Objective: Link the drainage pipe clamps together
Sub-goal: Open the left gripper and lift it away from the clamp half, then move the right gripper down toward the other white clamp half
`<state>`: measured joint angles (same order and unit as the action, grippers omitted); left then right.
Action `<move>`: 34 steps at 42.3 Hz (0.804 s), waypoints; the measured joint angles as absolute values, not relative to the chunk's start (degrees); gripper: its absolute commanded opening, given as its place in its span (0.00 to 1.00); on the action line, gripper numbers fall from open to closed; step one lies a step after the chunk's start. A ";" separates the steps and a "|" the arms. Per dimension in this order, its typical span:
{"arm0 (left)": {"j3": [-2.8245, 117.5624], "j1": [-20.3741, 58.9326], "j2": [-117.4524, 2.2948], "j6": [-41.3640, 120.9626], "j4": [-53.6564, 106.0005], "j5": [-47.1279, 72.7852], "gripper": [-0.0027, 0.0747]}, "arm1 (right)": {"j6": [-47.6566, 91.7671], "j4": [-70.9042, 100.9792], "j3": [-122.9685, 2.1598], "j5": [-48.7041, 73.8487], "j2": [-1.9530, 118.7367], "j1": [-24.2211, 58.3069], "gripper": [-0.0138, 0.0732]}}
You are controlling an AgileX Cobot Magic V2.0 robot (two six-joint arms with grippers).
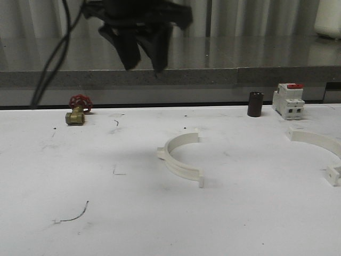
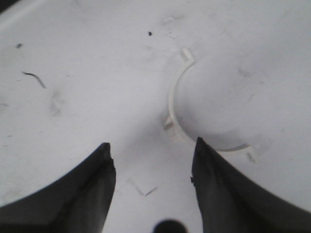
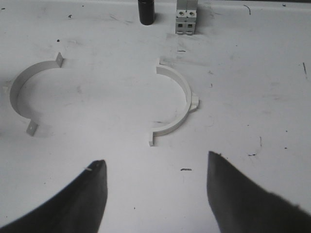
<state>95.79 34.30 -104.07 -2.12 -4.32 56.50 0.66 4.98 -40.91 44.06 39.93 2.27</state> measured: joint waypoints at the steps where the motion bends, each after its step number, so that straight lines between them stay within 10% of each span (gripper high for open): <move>1: 94.50 33.57 -102.25 -1.21 -4.32 56.21 0.49 | 0.66 4.98 -40.91 44.06 39.93 2.27 0.71; 34: 47.68 29.05 -52.66 2.50 -1.35 47.20 0.49 | 0.66 4.98 -40.91 44.06 39.93 2.27 0.71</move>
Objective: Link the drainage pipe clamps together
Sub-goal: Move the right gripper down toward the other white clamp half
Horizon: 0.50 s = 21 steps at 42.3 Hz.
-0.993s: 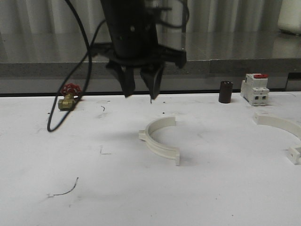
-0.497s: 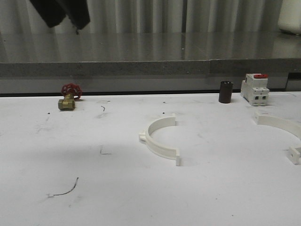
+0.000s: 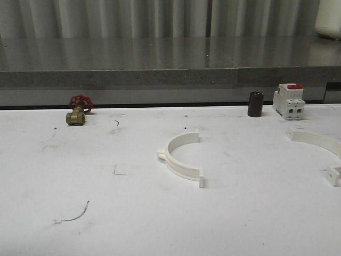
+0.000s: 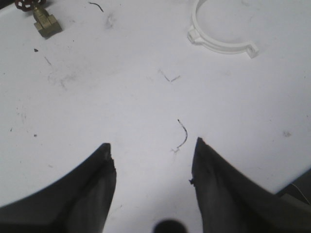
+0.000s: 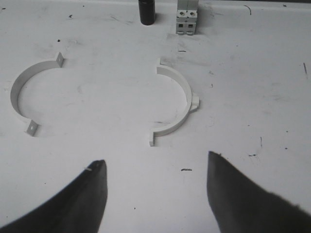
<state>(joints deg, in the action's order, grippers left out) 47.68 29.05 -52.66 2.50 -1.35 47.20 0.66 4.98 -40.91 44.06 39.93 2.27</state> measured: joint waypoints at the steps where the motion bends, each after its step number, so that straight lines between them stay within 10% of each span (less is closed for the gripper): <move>1: 46.81 29.05 -51.59 2.50 -1.18 47.20 0.49 | 0.66 4.98 -40.91 44.06 39.93 2.27 0.71; 21: 40.23 29.05 -39.64 2.50 0.30 47.20 0.49 | 0.66 5.09 -42.28 44.18 40.83 2.27 0.71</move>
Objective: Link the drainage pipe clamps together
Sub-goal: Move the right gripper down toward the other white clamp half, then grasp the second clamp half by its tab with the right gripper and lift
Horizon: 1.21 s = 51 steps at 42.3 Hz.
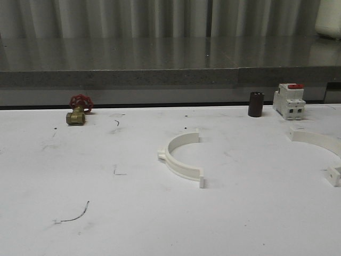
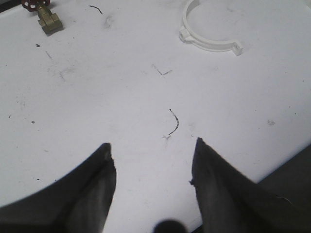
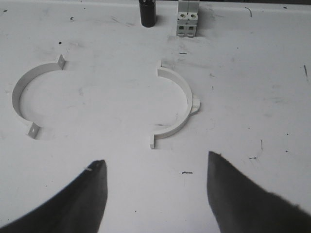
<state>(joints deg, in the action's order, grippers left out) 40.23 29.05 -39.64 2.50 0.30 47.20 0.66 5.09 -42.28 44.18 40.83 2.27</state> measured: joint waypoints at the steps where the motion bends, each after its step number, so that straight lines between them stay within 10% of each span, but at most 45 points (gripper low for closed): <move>1: 40.23 29.05 -39.64 2.50 0.30 47.20 0.49 | 0.66 5.09 -42.77 44.45 41.10 2.27 0.71; 25: 40.11 29.05 -39.56 2.50 0.40 47.20 0.49 | 1.50 4.53 -61.75 54.87 70.32 -4.04 0.71; 51: 40.11 29.05 -39.56 2.50 0.40 47.20 0.49 | 1.65 4.26 -63.10 37.52 97.75 -4.04 0.71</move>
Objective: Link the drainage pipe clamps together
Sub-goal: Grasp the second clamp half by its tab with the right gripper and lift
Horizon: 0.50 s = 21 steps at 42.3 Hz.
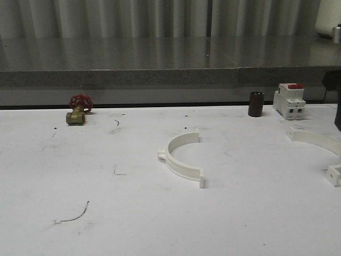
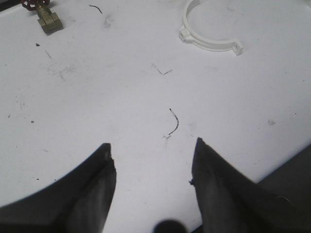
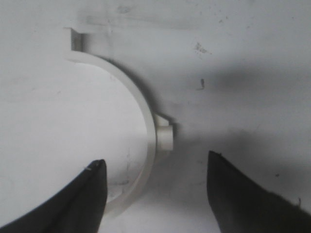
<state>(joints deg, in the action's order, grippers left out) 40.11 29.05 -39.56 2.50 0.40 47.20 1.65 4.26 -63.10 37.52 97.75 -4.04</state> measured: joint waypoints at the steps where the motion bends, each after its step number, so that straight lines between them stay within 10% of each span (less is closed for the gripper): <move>1: 40.11 29.05 -39.56 2.50 0.40 47.20 0.49 | 1.76 4.26 -63.10 36.65 98.43 -4.04 0.71; 21: 40.11 29.05 -39.56 2.50 0.40 47.18 0.49 | 1.76 4.13 -63.35 32.37 105.57 -4.04 0.39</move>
<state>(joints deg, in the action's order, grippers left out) 40.11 29.05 -39.56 2.50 0.40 47.18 1.76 4.13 -63.35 32.37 105.57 -4.04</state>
